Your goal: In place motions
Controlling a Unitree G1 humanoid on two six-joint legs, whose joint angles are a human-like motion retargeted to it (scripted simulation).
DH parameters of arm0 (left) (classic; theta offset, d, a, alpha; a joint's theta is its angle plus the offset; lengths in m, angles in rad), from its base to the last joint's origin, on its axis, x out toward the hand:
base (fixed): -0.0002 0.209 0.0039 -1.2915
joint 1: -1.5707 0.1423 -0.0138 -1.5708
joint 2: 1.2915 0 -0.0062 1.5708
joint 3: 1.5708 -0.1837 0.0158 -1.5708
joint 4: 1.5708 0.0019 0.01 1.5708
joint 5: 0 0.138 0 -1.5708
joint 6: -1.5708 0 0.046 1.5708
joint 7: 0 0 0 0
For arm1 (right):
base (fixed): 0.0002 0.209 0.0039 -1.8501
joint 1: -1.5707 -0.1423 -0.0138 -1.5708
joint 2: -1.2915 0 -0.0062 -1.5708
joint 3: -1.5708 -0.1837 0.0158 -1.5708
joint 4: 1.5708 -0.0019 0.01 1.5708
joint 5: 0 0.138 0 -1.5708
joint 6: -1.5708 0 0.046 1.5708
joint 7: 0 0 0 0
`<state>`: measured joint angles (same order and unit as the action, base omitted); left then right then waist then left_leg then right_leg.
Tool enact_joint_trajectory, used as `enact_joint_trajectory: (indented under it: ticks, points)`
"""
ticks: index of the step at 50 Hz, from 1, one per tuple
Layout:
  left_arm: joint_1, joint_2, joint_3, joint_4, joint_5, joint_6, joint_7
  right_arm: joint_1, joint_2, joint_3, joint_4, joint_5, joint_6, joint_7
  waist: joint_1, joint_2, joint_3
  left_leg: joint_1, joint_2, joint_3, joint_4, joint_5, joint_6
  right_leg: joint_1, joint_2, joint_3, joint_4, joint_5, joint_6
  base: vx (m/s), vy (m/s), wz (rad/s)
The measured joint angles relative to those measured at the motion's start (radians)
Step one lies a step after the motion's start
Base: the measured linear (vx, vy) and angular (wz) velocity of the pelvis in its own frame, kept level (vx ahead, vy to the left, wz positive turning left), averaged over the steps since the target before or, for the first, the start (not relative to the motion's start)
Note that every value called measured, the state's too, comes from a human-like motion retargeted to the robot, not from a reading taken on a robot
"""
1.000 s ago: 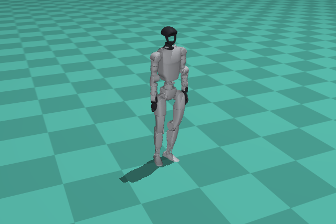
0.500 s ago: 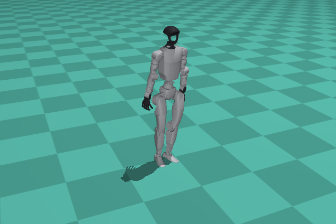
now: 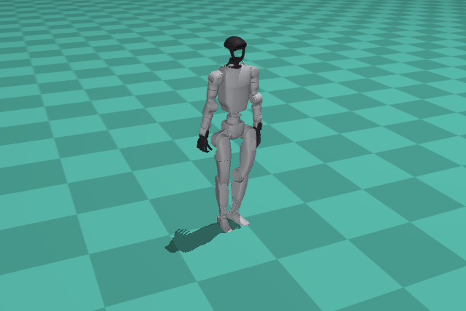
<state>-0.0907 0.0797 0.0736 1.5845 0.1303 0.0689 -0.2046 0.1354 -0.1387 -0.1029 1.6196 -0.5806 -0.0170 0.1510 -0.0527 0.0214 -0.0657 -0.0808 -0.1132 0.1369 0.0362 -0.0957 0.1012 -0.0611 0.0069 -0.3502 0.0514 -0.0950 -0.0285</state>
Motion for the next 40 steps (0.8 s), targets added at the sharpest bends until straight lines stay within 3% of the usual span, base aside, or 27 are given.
enact_joint_trajectory:
  ticks: [10, 18, 26, 35, 40]
  points:
    - [0.079, 0.019, -0.002, -0.014, 0.103, -0.019, 0.031, -0.114, 0.007, 0.131, 0.080, 0.173, 0.022, -0.041, 0.054, 0.018, -0.012, 0.010, -0.004, 0.015, 0.001, -0.012, -0.003, 0.004, -0.004, 0.004, 0.002, -0.004, -0.003, 0.03, 0.07, -0.07]
    - [0.246, 0.069, 0.165, 0.080, 0.091, 0.004, -0.059, -0.300, 0.083, 0.203, -0.189, 0.034, -0.026, 0.169, 0.036, 0.025, -0.015, 0.017, -0.002, 0.015, -0.011, -0.014, -0.006, -0.003, 0.000, 0.014, 0.011, -0.005, -0.007, 0.00, 0.00, 0.00]
    - [0.344, 0.090, 0.283, 0.115, 0.012, 0.026, -0.060, -0.394, 0.101, 0.244, -0.355, 0.033, -0.083, 0.217, 0.013, 0.019, -0.018, 0.020, 0.003, 0.014, -0.014, -0.018, -0.008, -0.003, 0.001, 0.003, 0.016, -0.008, -0.006, 0.00, -0.03, 0.08]
    - [0.213, 0.049, 0.188, 0.115, 0.001, 0.038, 0.020, -0.268, 0.094, 0.222, -0.300, -0.071, -0.076, 0.185, -0.031, 0.000, -0.017, 0.023, 0.007, 0.009, -0.018, -0.020, -0.004, 0.004, 0.007, -0.001, 0.012, -0.010, -0.004, -0.01, -0.07, 0.04]
    - [0.044, 0.021, 0.114, 0.102, -0.055, -0.031, 0.158, -0.141, 0.041, 0.159, -0.121, -0.122, 0.025, 0.062, -0.031, -0.008, -0.018, 0.031, 0.008, 0.009, -0.022, -0.025, -0.003, 0.009, 0.012, 0.011, 0.009, -0.009, -0.005, 0.01, -0.04, -0.25]
